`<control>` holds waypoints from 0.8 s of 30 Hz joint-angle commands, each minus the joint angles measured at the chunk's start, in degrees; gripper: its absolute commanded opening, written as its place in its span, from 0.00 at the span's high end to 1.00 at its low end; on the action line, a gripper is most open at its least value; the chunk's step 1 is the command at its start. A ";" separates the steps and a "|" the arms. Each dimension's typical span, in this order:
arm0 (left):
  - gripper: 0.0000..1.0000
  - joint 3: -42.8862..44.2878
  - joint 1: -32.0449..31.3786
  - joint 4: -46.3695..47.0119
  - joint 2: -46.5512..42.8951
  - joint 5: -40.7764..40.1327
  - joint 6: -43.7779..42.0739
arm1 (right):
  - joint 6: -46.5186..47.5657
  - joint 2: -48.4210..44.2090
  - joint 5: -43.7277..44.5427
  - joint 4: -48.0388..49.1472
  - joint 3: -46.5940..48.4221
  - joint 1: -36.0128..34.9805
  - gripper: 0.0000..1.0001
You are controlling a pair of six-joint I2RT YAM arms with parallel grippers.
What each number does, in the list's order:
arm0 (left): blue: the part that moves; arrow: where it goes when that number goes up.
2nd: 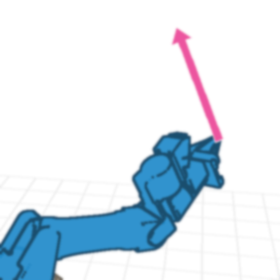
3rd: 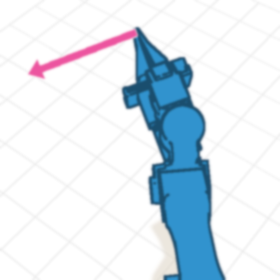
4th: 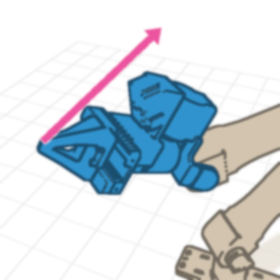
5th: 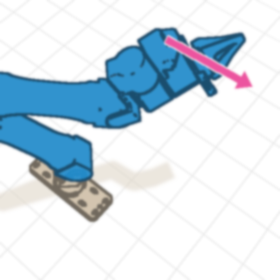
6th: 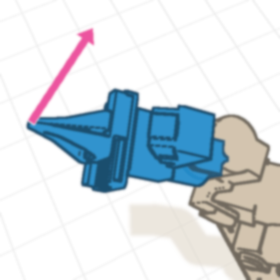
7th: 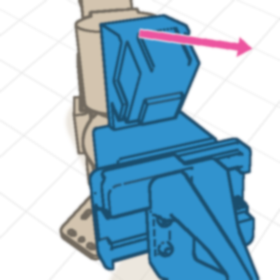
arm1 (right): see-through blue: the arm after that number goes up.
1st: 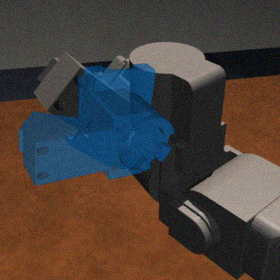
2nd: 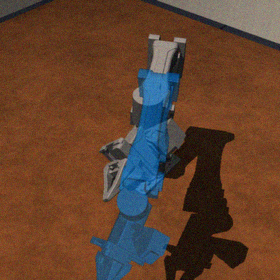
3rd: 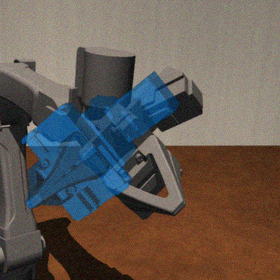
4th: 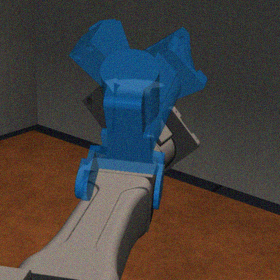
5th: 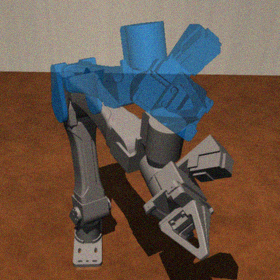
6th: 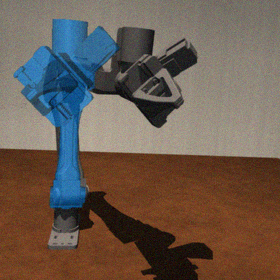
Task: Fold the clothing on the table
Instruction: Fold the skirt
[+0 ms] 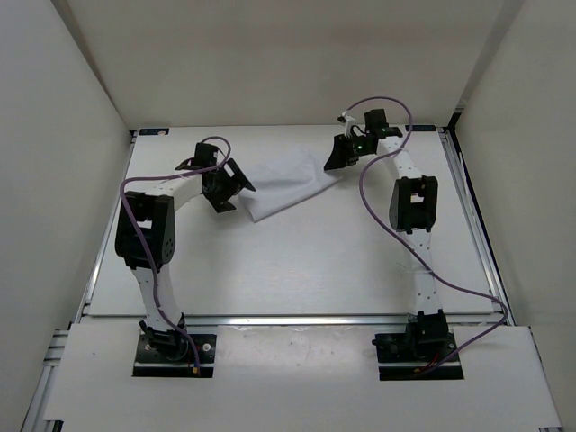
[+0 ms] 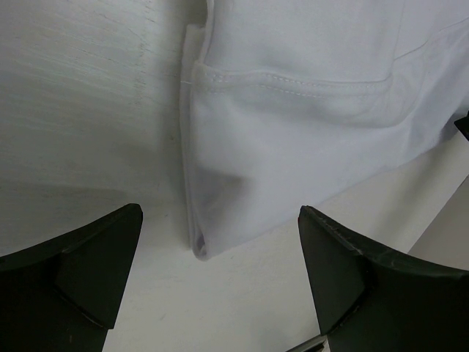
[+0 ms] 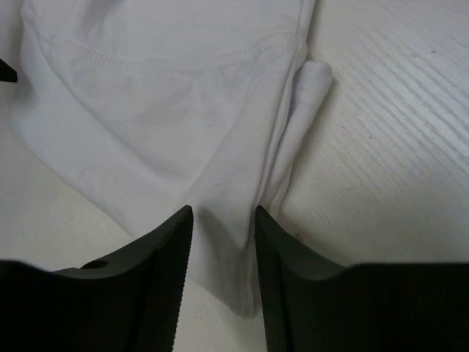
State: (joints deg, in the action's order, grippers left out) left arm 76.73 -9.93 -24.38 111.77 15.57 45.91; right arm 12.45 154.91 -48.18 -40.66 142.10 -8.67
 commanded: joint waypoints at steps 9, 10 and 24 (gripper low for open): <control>0.02 -1.32 -1.31 6.19 -0.85 2.18 4.01 | 6.09 0.04 -2.87 -11.00 8.09 1.37 1.00; 0.01 -1.49 -1.32 6.71 -0.67 2.18 4.36 | 7.49 0.30 -3.84 -13.19 8.71 1.72 0.99; 0.01 -9.84 -4.47 21.82 -1.99 4.73 13.85 | 11.99 -0.49 -3.05 -29.46 12.31 3.56 1.00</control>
State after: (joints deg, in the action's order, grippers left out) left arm 68.45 -13.17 -8.75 111.81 18.90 56.01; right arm 21.65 154.95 -50.28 -62.41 151.30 -4.84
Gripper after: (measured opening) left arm 0.984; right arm 0.008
